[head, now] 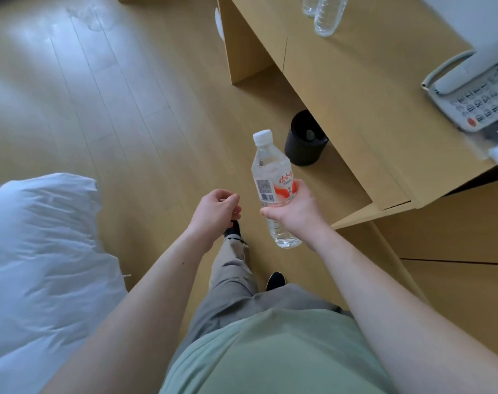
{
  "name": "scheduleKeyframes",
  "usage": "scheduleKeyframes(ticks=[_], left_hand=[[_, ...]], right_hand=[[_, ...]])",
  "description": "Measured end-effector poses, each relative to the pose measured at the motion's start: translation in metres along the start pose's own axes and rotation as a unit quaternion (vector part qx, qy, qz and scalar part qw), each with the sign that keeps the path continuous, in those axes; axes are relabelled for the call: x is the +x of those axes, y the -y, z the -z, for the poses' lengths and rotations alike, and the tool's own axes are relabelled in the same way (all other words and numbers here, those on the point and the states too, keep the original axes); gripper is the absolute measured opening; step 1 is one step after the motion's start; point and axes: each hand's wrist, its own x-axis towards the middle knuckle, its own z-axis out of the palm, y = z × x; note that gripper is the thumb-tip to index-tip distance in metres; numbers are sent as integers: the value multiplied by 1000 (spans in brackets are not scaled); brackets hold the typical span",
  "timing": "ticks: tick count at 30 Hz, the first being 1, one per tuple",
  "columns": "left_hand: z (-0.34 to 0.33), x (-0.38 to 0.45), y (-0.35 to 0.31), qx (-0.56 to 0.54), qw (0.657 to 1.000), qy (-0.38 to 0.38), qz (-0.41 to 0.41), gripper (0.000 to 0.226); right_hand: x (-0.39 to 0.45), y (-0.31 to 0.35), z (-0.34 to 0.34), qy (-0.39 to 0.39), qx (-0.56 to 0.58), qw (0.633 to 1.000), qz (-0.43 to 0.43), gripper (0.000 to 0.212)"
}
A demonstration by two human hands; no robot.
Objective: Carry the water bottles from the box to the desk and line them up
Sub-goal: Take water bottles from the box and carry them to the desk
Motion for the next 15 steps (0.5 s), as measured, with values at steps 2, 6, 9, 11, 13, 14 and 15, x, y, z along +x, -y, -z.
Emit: scheduleKeyframes(ticks=[2,6,9,11,13,14,15], left_hand=[[4,24,-17,10,1000,11,-7,16],[12,70,-52,39,998,39,-20,15],[23,108,-84,48,997,61,-27,13],[31,132,-107,59,995,78,-31,13],[36,154,-129,69,992,94,-43,16],[38,164,-139,76,991,101,-48,17],[40,173,-149,80,990,106,-49,17]], right_hand=[[22,10,0,-9,3,1000,-9,57],[62,33,1,-25,12,999,-33,62],[95,60,1,-50,27,997,-45,61],[114,78,1,-69,45,995,-54,61],[132,95,1,-90,58,993,-56,62],[139,103,2,-97,62,992,-58,62],[146,108,2,-101,67,991,-61,61]])
